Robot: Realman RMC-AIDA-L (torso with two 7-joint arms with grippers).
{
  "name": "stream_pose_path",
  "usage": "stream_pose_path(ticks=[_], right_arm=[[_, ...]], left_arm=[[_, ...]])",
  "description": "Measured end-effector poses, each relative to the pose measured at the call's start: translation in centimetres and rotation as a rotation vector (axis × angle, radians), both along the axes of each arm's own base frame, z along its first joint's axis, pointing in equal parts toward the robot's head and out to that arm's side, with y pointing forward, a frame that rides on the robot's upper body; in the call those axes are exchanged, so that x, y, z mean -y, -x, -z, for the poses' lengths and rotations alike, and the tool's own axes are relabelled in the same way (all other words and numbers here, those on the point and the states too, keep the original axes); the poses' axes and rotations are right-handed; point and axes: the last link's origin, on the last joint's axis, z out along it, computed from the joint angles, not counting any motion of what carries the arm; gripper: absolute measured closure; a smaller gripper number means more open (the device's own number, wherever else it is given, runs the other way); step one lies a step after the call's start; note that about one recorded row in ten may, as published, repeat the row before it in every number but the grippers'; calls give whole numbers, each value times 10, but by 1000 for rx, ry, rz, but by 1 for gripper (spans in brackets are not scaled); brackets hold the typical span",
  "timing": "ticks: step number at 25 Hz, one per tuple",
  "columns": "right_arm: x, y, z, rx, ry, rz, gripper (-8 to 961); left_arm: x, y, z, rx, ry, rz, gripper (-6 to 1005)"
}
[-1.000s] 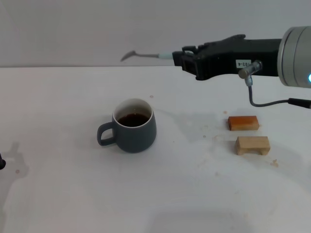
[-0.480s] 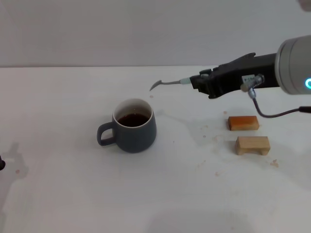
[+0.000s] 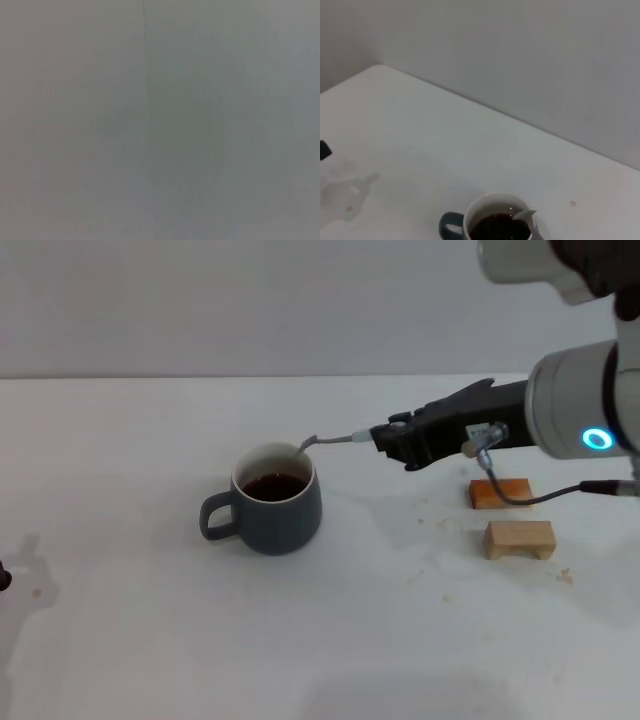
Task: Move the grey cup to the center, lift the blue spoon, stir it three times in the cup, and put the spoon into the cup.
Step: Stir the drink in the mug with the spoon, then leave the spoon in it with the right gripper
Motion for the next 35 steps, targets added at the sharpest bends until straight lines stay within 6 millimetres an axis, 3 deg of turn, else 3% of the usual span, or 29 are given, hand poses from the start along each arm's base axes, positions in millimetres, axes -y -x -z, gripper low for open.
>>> stream_pose_path(ticks=[35], right_arm=[[-22, -2, 64, 70, 103, -40, 800]], left_arm=[[3, 3, -2, -5, -2, -12, 1001]])
